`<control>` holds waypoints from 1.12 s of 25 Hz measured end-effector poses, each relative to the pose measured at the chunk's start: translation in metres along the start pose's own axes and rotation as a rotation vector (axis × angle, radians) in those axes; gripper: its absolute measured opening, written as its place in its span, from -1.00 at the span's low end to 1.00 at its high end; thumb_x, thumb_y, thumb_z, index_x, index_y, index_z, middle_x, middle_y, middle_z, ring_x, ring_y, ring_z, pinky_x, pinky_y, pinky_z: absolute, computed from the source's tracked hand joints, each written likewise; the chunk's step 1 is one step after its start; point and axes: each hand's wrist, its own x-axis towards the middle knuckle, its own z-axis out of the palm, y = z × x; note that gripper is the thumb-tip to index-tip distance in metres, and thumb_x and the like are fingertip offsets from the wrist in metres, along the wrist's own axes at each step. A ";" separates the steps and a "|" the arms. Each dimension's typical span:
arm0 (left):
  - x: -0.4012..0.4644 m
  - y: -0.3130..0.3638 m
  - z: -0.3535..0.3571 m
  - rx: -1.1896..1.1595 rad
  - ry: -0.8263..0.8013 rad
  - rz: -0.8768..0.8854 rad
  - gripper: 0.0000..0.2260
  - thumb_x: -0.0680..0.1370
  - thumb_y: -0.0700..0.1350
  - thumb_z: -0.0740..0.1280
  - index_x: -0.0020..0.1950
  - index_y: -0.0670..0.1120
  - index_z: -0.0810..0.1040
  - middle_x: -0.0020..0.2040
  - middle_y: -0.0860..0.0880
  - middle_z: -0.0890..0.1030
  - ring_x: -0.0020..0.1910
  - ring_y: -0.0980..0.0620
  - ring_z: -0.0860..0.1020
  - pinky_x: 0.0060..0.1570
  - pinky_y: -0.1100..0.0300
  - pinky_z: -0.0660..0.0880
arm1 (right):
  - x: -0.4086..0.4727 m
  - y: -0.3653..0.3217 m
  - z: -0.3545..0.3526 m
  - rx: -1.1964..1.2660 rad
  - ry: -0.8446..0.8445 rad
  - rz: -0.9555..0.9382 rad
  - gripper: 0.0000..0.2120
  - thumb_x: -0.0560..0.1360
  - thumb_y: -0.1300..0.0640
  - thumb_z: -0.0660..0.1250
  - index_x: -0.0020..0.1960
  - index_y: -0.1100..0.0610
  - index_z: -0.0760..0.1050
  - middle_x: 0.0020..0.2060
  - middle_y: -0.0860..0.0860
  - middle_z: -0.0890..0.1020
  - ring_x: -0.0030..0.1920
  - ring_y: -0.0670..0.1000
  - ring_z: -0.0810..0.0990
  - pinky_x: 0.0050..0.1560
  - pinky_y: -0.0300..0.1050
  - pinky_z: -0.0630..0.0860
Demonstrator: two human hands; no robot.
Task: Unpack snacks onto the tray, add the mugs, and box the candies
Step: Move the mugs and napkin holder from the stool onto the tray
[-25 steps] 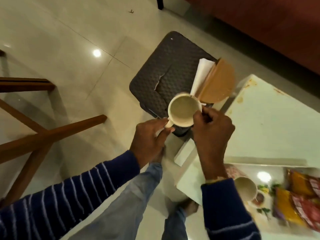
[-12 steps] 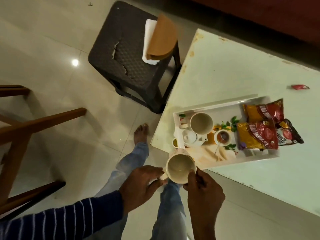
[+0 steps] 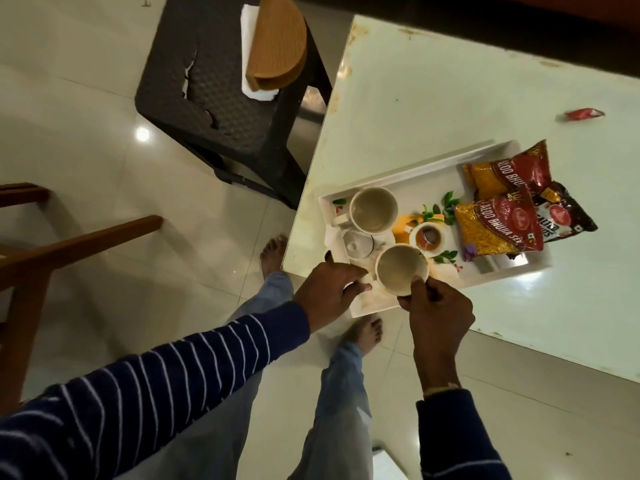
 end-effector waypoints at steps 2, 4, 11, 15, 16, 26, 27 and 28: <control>0.005 -0.005 0.000 0.012 -0.001 0.000 -0.76 0.57 -0.14 0.41 0.18 -0.23 0.64 0.09 -0.15 0.71 0.08 -0.10 0.66 0.12 0.03 0.57 | 0.005 0.001 0.005 0.009 -0.018 0.008 -0.74 0.51 0.09 0.37 -0.36 0.05 0.55 -0.51 -0.20 0.59 -0.39 -0.28 0.62 -0.24 -0.33 0.43; 0.006 -0.009 0.000 0.004 -0.014 -0.018 -0.76 0.58 -0.14 0.41 0.19 -0.22 0.64 0.10 -0.14 0.70 0.09 -0.08 0.66 0.14 0.02 0.56 | 0.006 -0.001 0.009 -0.003 -0.036 0.018 -0.75 0.52 0.09 0.36 -0.32 0.09 0.60 -0.47 -0.13 0.63 -0.34 -0.39 0.58 -0.28 -0.43 0.38; 0.002 -0.016 0.002 0.016 -0.111 -0.074 -0.74 0.60 -0.10 0.38 0.23 -0.20 0.62 0.14 -0.12 0.69 0.13 -0.04 0.64 0.15 0.13 0.55 | 0.002 0.004 0.018 -0.104 -0.059 0.005 -0.76 0.54 0.10 0.35 -0.31 0.05 0.58 -0.40 -0.08 0.69 -0.40 -0.26 0.58 -0.30 -0.56 0.24; 0.002 -0.022 0.001 0.040 -0.166 -0.040 -0.72 0.59 -0.06 0.39 0.18 -0.23 0.64 0.09 -0.14 0.70 0.08 -0.07 0.65 0.09 0.12 0.54 | -0.002 0.007 0.018 -0.177 -0.067 -0.002 -0.81 0.56 0.10 0.34 -0.13 0.13 0.68 -0.26 0.02 0.74 -0.35 -0.20 0.56 -0.16 -0.40 0.35; 0.003 -0.023 -0.001 0.020 -0.175 -0.048 -0.71 0.58 -0.04 0.40 0.19 -0.21 0.64 0.11 -0.13 0.70 0.10 -0.06 0.65 0.11 0.12 0.55 | -0.003 0.005 0.015 -0.194 -0.069 -0.014 -0.82 0.56 0.10 0.34 -0.05 0.15 0.69 -0.21 0.04 0.75 -0.31 -0.14 0.60 -0.06 -0.35 0.38; 0.035 -0.055 -0.109 -0.143 0.275 -0.101 -0.77 0.51 0.06 0.45 0.02 -0.07 0.71 -0.09 0.04 0.73 -0.14 0.17 0.67 -0.10 0.12 0.65 | 0.011 -0.097 -0.005 -0.156 0.181 -0.349 -0.79 0.58 0.11 0.35 0.08 0.20 0.68 -0.18 0.10 0.73 -0.28 -0.13 0.53 -0.22 -0.61 0.21; 0.044 -0.058 -0.127 -0.147 0.347 -0.076 -0.80 0.51 0.02 0.46 0.00 -0.09 0.71 -0.14 0.05 0.72 -0.17 0.19 0.67 -0.15 0.21 0.65 | 0.018 -0.112 0.002 -0.130 0.155 -0.391 -0.79 0.58 0.12 0.34 0.08 0.22 0.67 -0.16 0.10 0.73 -0.26 -0.14 0.53 -0.22 -0.62 0.24; 0.054 -0.059 -0.144 -0.135 0.407 -0.052 -0.82 0.52 -0.02 0.46 -0.01 -0.11 0.70 -0.17 0.08 0.70 -0.20 0.24 0.66 -0.19 0.32 0.61 | 0.023 -0.127 0.009 -0.097 0.130 -0.414 -0.79 0.57 0.14 0.35 0.10 0.23 0.67 -0.14 0.10 0.73 -0.25 -0.13 0.54 -0.21 -0.63 0.27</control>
